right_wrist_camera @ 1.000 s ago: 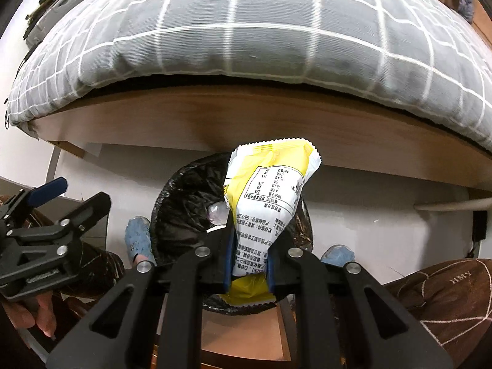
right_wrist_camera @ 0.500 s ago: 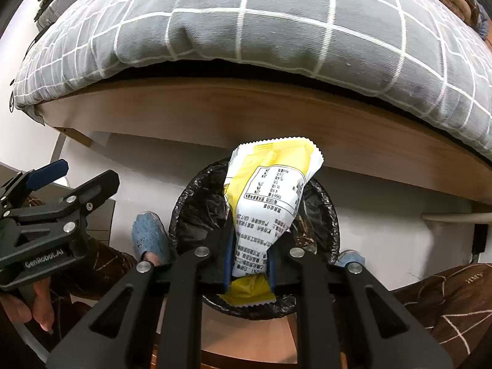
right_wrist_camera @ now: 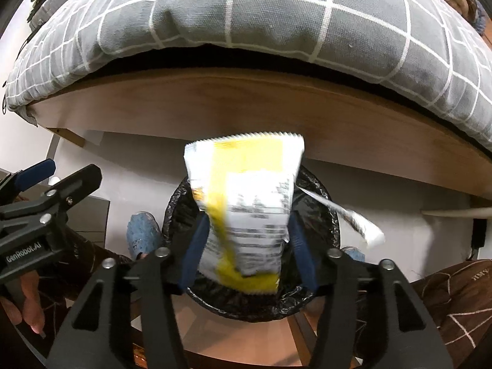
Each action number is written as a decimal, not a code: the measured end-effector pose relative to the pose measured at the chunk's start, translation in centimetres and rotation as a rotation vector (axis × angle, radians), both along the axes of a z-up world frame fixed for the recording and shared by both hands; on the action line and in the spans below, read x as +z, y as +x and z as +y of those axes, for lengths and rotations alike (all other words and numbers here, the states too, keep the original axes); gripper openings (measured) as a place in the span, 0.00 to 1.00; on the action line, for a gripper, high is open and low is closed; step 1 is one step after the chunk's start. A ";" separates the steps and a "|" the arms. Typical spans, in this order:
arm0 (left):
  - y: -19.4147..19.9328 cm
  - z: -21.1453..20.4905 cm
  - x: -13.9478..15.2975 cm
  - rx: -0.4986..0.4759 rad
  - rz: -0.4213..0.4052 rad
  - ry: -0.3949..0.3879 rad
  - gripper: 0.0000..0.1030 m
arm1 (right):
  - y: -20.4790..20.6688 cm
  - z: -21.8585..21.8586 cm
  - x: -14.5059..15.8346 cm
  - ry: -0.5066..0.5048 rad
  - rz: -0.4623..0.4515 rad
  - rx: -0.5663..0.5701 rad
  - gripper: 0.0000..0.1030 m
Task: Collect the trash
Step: 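Open the right tool to drop the yellow wrapper into the bin, then raise both open tools from the bin back over the bed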
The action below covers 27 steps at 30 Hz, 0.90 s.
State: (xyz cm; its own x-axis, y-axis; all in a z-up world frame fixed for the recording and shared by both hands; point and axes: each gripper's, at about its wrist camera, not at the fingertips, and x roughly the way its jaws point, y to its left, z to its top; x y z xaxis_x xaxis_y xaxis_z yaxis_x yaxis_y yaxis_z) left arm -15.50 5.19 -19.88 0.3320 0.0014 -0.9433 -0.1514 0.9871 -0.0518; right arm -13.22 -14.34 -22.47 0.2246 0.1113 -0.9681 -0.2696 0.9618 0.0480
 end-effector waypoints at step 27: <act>0.1 -0.8 3.6 0.046 -0.093 -0.032 0.94 | 0.6 -3.5 6.5 -0.018 -0.253 -0.120 0.93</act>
State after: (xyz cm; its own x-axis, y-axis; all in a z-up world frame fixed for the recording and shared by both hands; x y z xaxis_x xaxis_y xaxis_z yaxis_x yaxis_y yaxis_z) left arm -15.43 4.43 -16.27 0.4186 -0.0108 -0.9081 -0.1897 0.9768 -0.0991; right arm -12.58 -17.88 -15.97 0.4695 0.0522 -0.8814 -0.1544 0.9877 -0.0238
